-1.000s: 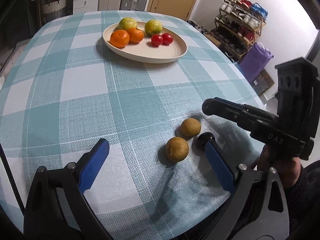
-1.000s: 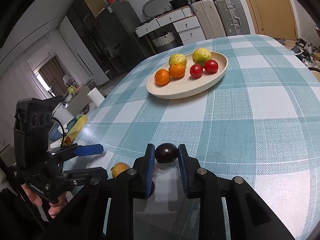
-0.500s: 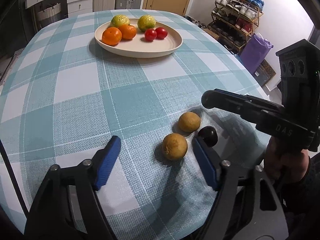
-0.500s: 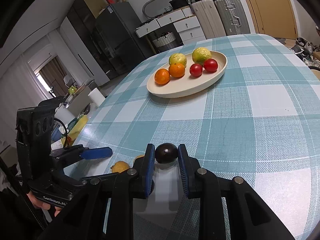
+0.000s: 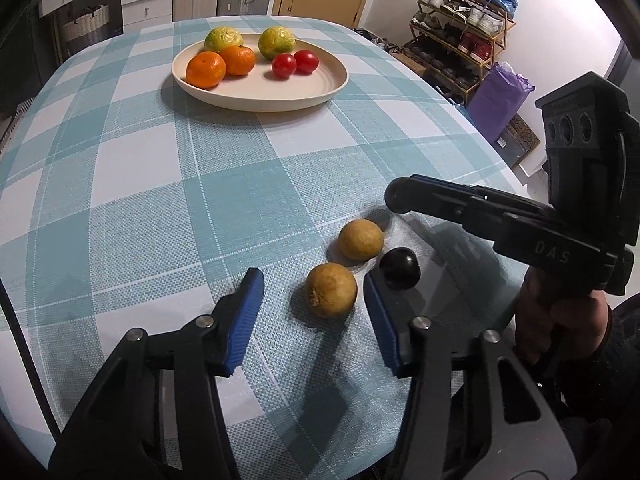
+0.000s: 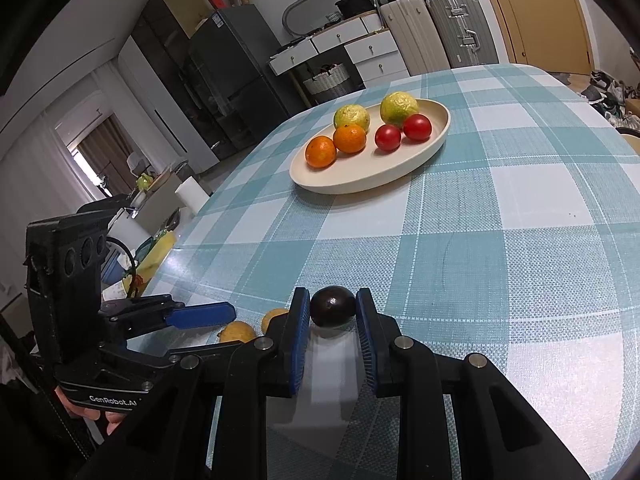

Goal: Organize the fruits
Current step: 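Grasp a small brown round fruit with the left tool while the right tool holds the plum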

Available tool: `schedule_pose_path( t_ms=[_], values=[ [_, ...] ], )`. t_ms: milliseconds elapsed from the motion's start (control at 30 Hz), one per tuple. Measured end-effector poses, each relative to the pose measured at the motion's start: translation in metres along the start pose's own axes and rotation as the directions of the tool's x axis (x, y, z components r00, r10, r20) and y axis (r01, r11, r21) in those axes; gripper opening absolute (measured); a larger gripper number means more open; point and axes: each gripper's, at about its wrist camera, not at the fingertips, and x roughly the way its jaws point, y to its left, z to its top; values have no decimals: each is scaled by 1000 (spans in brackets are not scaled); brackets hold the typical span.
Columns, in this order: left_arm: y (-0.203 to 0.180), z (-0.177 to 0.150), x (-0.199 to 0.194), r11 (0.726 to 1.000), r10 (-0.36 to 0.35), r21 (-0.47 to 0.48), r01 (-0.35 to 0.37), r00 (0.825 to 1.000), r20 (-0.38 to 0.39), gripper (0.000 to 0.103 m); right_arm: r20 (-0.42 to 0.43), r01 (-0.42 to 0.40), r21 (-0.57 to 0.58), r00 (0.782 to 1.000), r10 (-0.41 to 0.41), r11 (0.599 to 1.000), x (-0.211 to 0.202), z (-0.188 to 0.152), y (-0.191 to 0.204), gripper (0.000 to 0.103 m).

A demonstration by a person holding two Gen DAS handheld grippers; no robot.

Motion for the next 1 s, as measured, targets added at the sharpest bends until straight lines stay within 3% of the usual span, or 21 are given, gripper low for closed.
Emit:
schedule_pose_path(
  t_ms=[233,1000],
  values=[
    [-3,0,0,999,-32,9,32,999,2,24,-4,1,12,1000,-1,1000,1,0,-2,24],
    [19,11,-7,995,-64,-72,67,997,36,24,-5,-14,-25,1000,14,1000,1,5,7,24]
  ],
)
